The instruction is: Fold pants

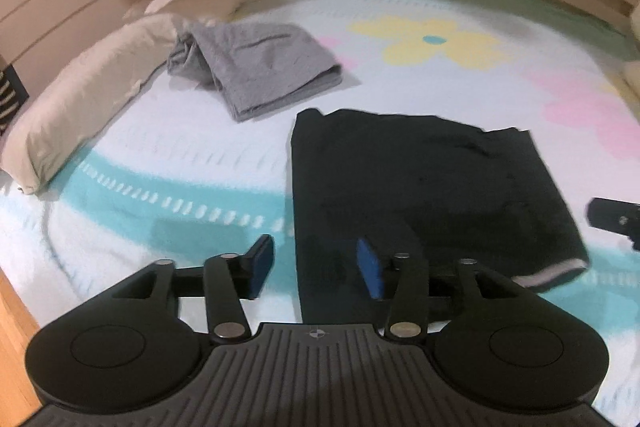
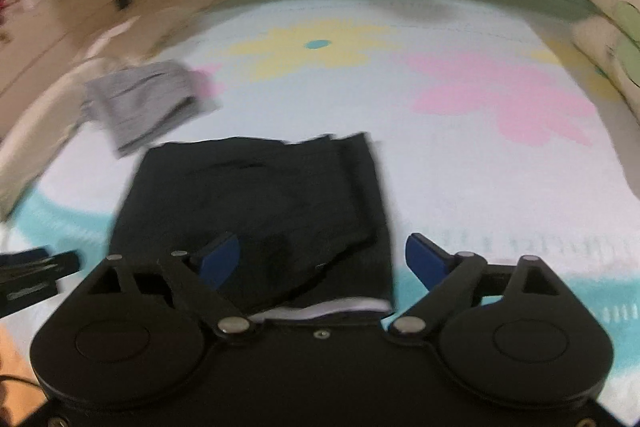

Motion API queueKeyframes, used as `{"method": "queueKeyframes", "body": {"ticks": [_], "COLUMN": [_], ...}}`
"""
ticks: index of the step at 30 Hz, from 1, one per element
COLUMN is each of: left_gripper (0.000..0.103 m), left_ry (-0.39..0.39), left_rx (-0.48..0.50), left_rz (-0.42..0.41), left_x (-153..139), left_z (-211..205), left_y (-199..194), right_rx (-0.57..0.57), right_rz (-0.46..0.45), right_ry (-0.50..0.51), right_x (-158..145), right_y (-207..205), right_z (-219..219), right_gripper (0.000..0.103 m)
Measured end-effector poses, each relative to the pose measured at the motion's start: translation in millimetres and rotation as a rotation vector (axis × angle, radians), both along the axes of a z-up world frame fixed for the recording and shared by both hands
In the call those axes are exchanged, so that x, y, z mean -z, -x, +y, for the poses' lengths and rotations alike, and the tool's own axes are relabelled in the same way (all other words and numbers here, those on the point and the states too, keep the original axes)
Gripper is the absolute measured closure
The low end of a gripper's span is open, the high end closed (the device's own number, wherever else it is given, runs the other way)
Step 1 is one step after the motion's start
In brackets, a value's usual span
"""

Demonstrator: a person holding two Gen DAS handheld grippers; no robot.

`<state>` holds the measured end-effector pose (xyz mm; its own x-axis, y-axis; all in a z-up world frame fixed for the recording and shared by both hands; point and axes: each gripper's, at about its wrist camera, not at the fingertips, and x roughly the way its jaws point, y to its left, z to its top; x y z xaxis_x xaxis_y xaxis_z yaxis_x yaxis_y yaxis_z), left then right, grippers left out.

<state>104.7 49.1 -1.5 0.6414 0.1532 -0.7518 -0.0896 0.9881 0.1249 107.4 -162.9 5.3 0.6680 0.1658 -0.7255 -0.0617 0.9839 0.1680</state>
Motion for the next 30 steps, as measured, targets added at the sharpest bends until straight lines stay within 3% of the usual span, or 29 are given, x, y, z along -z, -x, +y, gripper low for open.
{"method": "queueKeyframes", "body": {"ticks": [3, 8, 12, 18, 30], "left_gripper": [0.040, 0.040, 0.040, 0.040, 0.040], "left_ry": [-0.010, 0.043, 0.031, 0.006, -0.008], "left_rx": [0.009, 0.009, -0.014, -0.021, 0.004], "left_rz": [-0.026, -0.001, -0.007, -0.001, -0.017], "left_x": [-9.1, -7.7, -1.5, 8.1, 11.3], "left_z": [-6.1, -7.0, -6.2, -9.6, -20.2], "left_y": [19.5, 42.4, 51.2, 53.0, 57.5], "right_rx": [-0.002, 0.004, 0.013, 0.034, 0.023], "right_rz": [-0.033, -0.048, -0.070, -0.042, -0.072], "right_ry": [0.038, 0.095, 0.079, 0.031, 0.059], "right_x": [-13.4, -21.0, -15.8, -3.2, 0.2], "right_y": [21.6, 51.6, 69.4, 70.5, 72.3], "right_z": [6.1, 12.4, 12.1, 10.6, 22.5], "right_gripper": [0.003, 0.001, 0.001, 0.001, 0.001]}}
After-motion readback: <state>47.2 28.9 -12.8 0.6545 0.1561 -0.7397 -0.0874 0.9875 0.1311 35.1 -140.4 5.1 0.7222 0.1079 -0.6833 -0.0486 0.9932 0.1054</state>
